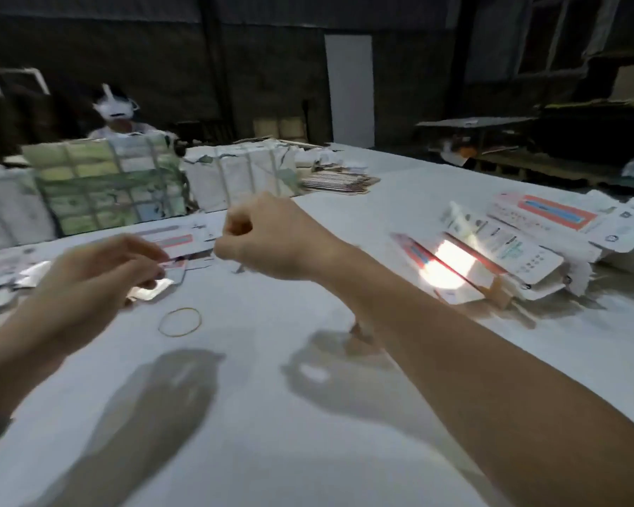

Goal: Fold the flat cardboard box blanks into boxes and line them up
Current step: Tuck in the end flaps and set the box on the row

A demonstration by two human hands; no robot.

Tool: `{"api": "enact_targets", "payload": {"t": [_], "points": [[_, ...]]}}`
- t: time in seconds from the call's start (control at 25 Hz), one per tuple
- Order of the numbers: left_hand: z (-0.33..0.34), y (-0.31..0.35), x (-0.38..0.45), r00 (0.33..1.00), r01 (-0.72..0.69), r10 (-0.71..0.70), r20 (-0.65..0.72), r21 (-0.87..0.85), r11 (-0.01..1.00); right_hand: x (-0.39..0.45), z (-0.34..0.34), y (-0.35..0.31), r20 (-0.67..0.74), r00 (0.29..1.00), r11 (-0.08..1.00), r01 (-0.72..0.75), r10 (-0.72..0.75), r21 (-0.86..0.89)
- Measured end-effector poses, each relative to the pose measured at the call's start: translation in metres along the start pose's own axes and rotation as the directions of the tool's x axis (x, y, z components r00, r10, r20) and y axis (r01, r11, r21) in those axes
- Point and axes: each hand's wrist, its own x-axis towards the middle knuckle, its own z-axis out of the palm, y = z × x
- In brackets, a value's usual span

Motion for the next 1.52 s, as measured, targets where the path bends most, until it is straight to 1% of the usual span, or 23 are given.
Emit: {"api": "enact_targets", "payload": {"t": [0.04,0.12,0.16,0.2,0.24,0.32,0.4,0.44,0.48,0.6,0.68,0.88,0.96,1.04,1.08,1.16,1.2,1.24,1.28,1.32,1.36,1.44,1.52], "points": [[-0.007,-0.004,-0.001,0.998,-0.035,0.041,-0.047,0.107,0.994,-0.006,0.013,-0.013,0.045,0.997,0.998,0.055,-0.056,0.007],[-0.021,-0.023,0.010,0.998,0.015,0.008,-0.054,0.409,0.912,-0.021,0.030,-0.026,0.097,0.988,0.993,0.117,-0.118,0.012],[-0.036,-0.038,0.014,0.996,0.088,-0.065,-0.060,0.594,0.799,-0.026,0.037,-0.031,0.128,0.983,0.991,0.131,-0.134,0.033],[-0.052,-0.052,0.015,0.981,0.180,-0.172,-0.084,0.708,0.683,-0.030,0.043,-0.035,0.151,0.978,0.989,0.135,-0.143,0.060],[-0.066,-0.064,0.013,0.948,0.279,-0.291,-0.130,0.779,0.561,-0.033,0.049,-0.038,0.158,0.975,0.986,0.141,-0.153,0.088],[-0.088,-0.086,0.005,0.856,0.438,-0.459,-0.239,0.807,0.396,-0.035,0.058,-0.044,0.142,0.973,0.977,0.163,-0.183,0.138],[-0.102,-0.099,-0.005,0.787,0.513,-0.543,-0.292,0.798,0.315,-0.036,0.065,-0.052,0.132,0.970,0.965,0.179,-0.206,0.190],[-0.104,-0.103,-0.007,0.786,0.503,-0.550,-0.284,0.811,0.300,-0.035,0.067,-0.057,0.134,0.969,0.961,0.178,-0.209,0.211],[-0.105,-0.105,-0.007,0.803,0.474,-0.530,-0.272,0.831,0.292,-0.034,0.070,-0.061,0.139,0.967,0.957,0.179,-0.214,0.227],[-0.096,-0.104,-0.006,0.898,0.356,-0.361,-0.250,0.896,0.264,-0.029,0.079,-0.073,0.155,0.962,0.954,0.184,-0.224,0.235],[-0.092,-0.098,-0.007,0.920,0.320,-0.312,-0.237,0.914,0.250,-0.026,0.084,-0.078,0.163,0.960,0.953,0.186,-0.229,0.239],[-0.098,-0.085,-0.009,0.927,0.324,-0.292,-0.237,0.898,0.297,-0.021,0.090,-0.078,0.171,0.962,0.948,0.161,-0.214,0.276],[-0.095,-0.076,-0.011,0.933,0.337,-0.236,-0.271,0.888,0.313,-0.022,0.093,-0.074,0.182,0.962,0.952,0.150,-0.203,0.268],[-0.094,-0.059,-0.011,0.937,0.349,-0.138,-0.321,0.881,0.319,-0.023,0.093,-0.069,0.191,0.962,0.957,0.141,-0.193,0.254],[-0.093,-0.046,-0.010,0.937,0.346,-0.064,-0.345,0.876,0.337,-0.022,0.093,-0.067,0.185,0.964,0.959,0.141,-0.189,0.246],[-0.091,-0.015,-0.011,0.909,0.280,0.161,-0.384,0.850,0.447,-0.019,0.090,-0.064,0.120,0.976,0.959,0.148,-0.181,0.242],[-0.089,0.002,-0.014,0.864,0.190,0.317,-0.391,0.836,0.514,-0.016,0.088,-0.062,0.047,0.983,0.952,0.157,-0.175,0.261],[-0.085,0.018,-0.018,0.789,0.064,0.472,-0.394,0.816,0.574,-0.014,0.085,-0.061,-0.051,0.984,0.944,0.176,-0.169,0.281],[-0.082,0.033,-0.021,0.705,-0.075,0.585,-0.401,0.778,0.624,-0.011,0.082,-0.061,-0.162,0.971,0.937,0.217,-0.177,0.273],[-0.080,0.046,-0.023,0.650,-0.197,0.633,-0.420,0.712,0.674,-0.007,0.079,-0.061,-0.254,0.945,0.933,0.266,-0.204,0.242],[-0.076,0.056,-0.024,0.644,-0.292,0.626,-0.441,0.615,0.733,-0.003,0.078,-0.062,-0.305,0.921,0.925,0.314,-0.242,0.213],[-0.067,0.068,-0.022,0.711,-0.413,0.525,-0.469,0.326,0.850,0.004,0.077,-0.065,-0.308,0.915,0.922,0.331,-0.261,0.202],[-0.056,0.071,-0.018,0.790,-0.437,0.387,-0.475,0.006,0.899,0.009,0.078,-0.064,-0.278,0.927,0.923,0.316,-0.251,0.219]]}}
